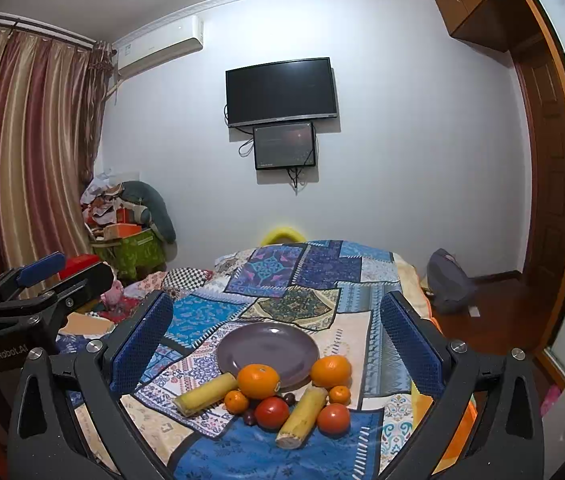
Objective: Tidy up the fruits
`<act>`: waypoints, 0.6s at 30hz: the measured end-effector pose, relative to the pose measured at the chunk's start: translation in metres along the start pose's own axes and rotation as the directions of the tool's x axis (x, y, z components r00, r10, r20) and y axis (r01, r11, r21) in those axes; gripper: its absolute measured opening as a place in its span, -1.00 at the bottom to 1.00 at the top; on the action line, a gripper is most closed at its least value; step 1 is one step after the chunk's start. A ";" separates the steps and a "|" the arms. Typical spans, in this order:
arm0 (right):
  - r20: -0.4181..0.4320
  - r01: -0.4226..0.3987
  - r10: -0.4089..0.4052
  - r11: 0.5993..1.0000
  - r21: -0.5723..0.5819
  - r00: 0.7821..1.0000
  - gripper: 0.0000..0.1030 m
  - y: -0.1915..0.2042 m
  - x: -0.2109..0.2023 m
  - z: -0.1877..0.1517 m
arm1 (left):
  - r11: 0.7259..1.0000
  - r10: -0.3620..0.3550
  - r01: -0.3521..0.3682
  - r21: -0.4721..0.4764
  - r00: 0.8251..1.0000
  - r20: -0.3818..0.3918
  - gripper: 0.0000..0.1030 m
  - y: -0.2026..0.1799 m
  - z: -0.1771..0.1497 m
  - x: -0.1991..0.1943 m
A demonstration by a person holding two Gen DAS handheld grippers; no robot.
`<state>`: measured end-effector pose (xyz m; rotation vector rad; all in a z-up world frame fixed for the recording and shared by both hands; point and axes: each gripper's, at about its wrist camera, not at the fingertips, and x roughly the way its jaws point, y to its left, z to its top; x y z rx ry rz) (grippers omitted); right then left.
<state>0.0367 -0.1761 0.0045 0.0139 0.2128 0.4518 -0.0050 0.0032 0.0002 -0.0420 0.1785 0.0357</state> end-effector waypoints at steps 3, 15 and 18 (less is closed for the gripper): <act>0.001 0.000 0.000 1.000 0.001 1.000 1.00 0.000 -0.001 0.002 | 1.000 0.003 -0.003 0.002 1.000 0.002 1.00 0.000 0.000 -0.001; 0.006 0.000 0.000 1.000 0.001 1.000 1.00 0.001 -0.002 0.003 | 1.000 0.005 -0.005 0.008 1.000 0.004 1.00 -0.001 0.000 -0.001; 0.007 0.001 -0.001 1.000 0.001 1.000 1.00 0.002 -0.002 0.003 | 1.000 0.004 -0.004 0.009 1.000 0.004 1.00 -0.001 0.001 -0.001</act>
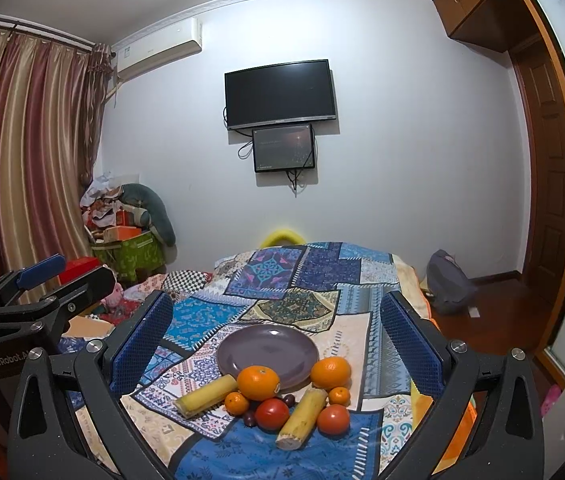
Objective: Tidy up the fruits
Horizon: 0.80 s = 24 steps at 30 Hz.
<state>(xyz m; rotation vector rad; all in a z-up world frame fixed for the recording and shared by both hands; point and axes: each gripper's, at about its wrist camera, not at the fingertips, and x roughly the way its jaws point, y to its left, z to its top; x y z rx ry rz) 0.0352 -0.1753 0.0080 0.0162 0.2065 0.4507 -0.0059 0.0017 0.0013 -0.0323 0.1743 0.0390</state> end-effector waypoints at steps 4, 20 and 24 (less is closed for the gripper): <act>0.000 0.000 0.000 1.000 0.000 1.000 1.00 -0.001 0.000 -0.001 | 1.000 0.001 -0.001 -0.001 1.000 0.000 1.00 0.000 0.000 0.000; 0.002 0.004 -0.004 1.000 -0.001 1.000 1.00 -0.001 -0.003 0.004 | 1.000 -0.001 0.001 -0.001 1.000 0.000 1.00 0.000 0.000 0.000; 0.001 0.005 -0.005 1.000 -0.002 1.000 1.00 -0.002 -0.003 0.005 | 1.000 -0.002 0.002 0.002 1.000 0.000 1.00 -0.001 0.000 0.000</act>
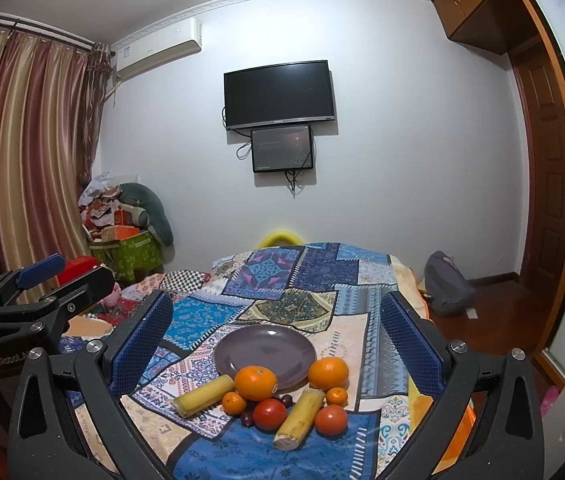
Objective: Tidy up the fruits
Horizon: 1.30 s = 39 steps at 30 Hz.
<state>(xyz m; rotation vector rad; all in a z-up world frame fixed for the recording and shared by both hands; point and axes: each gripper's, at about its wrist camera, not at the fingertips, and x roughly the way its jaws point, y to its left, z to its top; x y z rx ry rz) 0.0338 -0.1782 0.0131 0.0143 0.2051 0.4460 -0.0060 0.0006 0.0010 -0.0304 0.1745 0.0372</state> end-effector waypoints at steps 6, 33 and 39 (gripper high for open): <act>0.001 0.004 -0.004 1.000 0.000 1.000 1.00 0.000 0.000 0.000 | 1.000 -0.005 0.005 0.001 1.000 -0.001 1.00 0.000 -0.001 0.000; -0.107 0.027 -0.024 0.999 0.024 0.994 0.56 -0.027 0.029 -0.023 | 0.998 -0.056 0.057 0.001 0.989 -0.135 0.51 -0.005 -0.013 0.044; -0.199 0.019 -0.010 0.999 0.045 0.980 0.27 -0.046 0.050 -0.034 | 0.997 -0.073 0.078 0.014 0.971 -0.226 0.46 -0.012 -0.028 0.078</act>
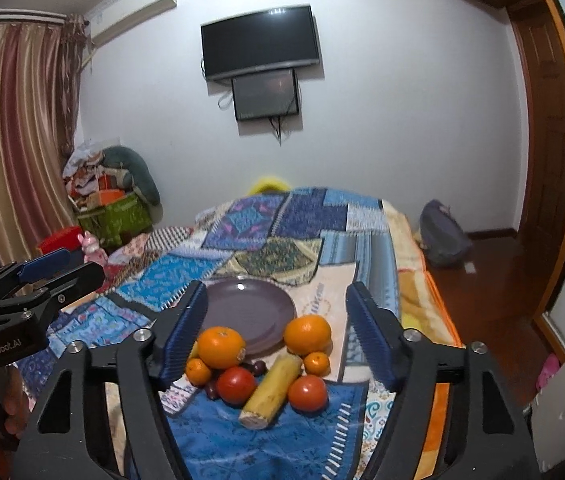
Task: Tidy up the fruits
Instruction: 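Grasp a large orange with the left tool while the right tool grasps another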
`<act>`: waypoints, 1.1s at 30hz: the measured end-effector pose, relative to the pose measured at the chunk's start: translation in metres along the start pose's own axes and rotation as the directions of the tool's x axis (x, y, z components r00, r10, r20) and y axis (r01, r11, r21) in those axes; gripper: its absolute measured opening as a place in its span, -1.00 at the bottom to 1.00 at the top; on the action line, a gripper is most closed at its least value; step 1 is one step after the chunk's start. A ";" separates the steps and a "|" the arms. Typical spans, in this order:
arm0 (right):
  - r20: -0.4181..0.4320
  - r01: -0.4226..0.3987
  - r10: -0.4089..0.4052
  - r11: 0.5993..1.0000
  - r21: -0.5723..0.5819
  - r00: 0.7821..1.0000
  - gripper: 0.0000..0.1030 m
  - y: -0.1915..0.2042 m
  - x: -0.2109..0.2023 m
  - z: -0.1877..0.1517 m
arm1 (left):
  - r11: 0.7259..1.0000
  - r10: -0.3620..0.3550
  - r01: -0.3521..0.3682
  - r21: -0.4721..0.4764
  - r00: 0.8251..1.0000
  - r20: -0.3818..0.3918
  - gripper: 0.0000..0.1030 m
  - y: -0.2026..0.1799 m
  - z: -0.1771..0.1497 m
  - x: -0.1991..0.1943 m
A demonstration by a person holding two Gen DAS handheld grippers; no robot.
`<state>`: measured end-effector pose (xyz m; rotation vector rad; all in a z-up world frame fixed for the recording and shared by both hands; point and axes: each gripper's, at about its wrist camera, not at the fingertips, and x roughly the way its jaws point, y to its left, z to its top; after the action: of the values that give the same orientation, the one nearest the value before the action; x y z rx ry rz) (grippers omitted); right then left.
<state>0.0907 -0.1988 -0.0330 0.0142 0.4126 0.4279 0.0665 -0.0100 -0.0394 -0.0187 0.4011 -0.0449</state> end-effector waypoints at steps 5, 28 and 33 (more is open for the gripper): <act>-0.075 -0.004 0.005 1.000 0.007 0.997 0.17 -0.014 0.020 -0.006 | 1.000 -0.030 0.030 -0.004 0.994 -0.105 0.46 0.001 -0.008 0.039; -0.333 -0.047 0.069 0.996 0.075 0.940 0.12 -0.049 0.116 -0.028 | 0.996 -0.077 0.084 -0.005 0.890 -0.449 0.46 0.002 -0.054 0.176; -0.374 -0.058 0.087 0.994 0.088 0.923 0.12 -0.052 0.134 -0.033 | 0.996 -0.080 0.085 -0.011 0.879 -0.471 0.47 0.003 -0.060 0.192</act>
<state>0.2098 -0.1937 -0.1202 0.0205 0.8113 0.4890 0.2196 -0.0162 -0.1690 -0.0151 0.8902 -0.1373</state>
